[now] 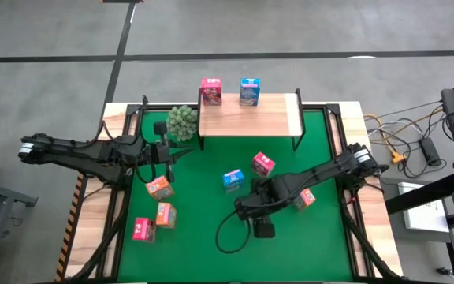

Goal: Stack cereal on shelf
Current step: Put the bottom blue cereal box on the shelf aligned with the other blue cereal box

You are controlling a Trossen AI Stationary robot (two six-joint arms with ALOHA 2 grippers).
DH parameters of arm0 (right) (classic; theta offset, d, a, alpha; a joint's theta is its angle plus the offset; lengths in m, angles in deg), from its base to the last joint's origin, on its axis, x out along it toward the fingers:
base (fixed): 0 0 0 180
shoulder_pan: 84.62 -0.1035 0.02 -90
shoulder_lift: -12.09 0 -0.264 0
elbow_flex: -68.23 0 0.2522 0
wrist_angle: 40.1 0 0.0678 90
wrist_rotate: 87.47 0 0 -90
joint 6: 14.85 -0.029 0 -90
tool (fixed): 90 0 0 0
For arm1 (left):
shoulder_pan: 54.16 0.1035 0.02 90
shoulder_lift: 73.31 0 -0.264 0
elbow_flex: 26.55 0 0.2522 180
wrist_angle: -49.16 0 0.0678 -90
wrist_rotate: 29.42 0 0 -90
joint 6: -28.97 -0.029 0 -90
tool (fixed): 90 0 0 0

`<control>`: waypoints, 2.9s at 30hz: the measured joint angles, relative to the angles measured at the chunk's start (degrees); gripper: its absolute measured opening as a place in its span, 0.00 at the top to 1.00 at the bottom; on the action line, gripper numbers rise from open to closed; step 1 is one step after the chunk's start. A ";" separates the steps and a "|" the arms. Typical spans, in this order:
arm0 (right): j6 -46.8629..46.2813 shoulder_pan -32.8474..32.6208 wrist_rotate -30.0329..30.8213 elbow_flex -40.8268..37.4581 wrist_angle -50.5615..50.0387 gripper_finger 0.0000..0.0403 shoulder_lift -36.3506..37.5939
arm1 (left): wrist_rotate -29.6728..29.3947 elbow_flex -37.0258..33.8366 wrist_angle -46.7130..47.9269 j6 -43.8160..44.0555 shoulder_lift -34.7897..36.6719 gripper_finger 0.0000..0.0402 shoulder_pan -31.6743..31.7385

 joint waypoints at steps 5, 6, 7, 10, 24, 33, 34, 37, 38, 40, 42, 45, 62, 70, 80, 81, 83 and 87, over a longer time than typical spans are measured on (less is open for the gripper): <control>0.77 0.00 1.81 -2.61 0.07 0.18 0.00 | 0.02 0.00 0.04 0.24 -0.01 0.96 0.00; 0.76 0.00 1.86 -3.04 0.04 0.17 0.00 | 0.02 0.00 0.04 0.27 -0.02 0.96 0.00; 0.75 0.00 1.87 -3.44 0.09 0.16 0.00 | 0.02 0.00 0.03 0.38 -0.01 0.96 0.00; 1.28 0.00 1.87 -5.06 1.66 0.16 -0.02 | 0.04 0.00 0.04 0.46 -0.02 0.96 0.00; 1.79 0.02 1.78 -7.02 3.56 0.39 -0.02 | 0.07 0.00 0.23 1.72 0.00 0.96 0.00; 1.93 0.02 1.78 -7.02 4.99 0.54 -0.02 | 0.04 0.00 0.50 2.30 -0.01 0.96 0.00; 1.93 0.02 1.76 -7.02 5.00 0.55 -0.02 | 0.06 0.00 0.50 2.36 -0.02 0.96 0.00; 1.55 0.02 1.54 -7.02 5.05 0.58 0.25 | 0.04 0.00 0.50 2.38 -0.01 0.96 0.00; 1.43 0.04 1.04 -6.94 4.90 0.59 0.47 | 0.04 0.00 0.48 2.40 -0.02 0.96 0.00; 0.72 0.17 0.73 -5.88 4.09 0.60 0.67 | 0.04 0.00 0.48 2.44 0.00 0.96 0.00; 0.21 0.32 -0.17 -3.85 2.38 0.61 0.70 | 0.04 0.00 0.46 2.60 -0.02 0.96 0.00; -0.86 0.78 -1.55 0.43 -1.38 0.63 0.72 | 0.04 0.00 0.42 2.60 -0.02 0.96 0.00; 10.68 14.05 5.78 30.51 -19.78 0.63 0.92 | 0.04 0.00 0.35 2.17 0.00 0.96 -0.01; 25.05 31.35 5.93 31.62 -18.13 0.63 1.20 | 0.02 0.00 -0.02 1.29 0.00 0.96 0.00; 34.40 45.96 -0.46 31.52 -17.34 0.63 -1.27 | 0.02 0.00 -0.02 0.70 0.00 0.96 -0.02; 34.41 46.30 -0.52 31.52 -17.11 0.63 -1.55 | 0.02 0.00 -0.02 0.70 -0.02 0.96 0.00; 34.96 47.05 -0.68 31.52 -16.98 0.63 -2.08 | 0.02 0.00 0.00 0.72 -0.02 0.96 0.00; 36.12 47.57 -0.55 31.52 -15.79 0.63 -3.45 | 0.02 0.00 0.06 1.36 -0.02 0.96 0.00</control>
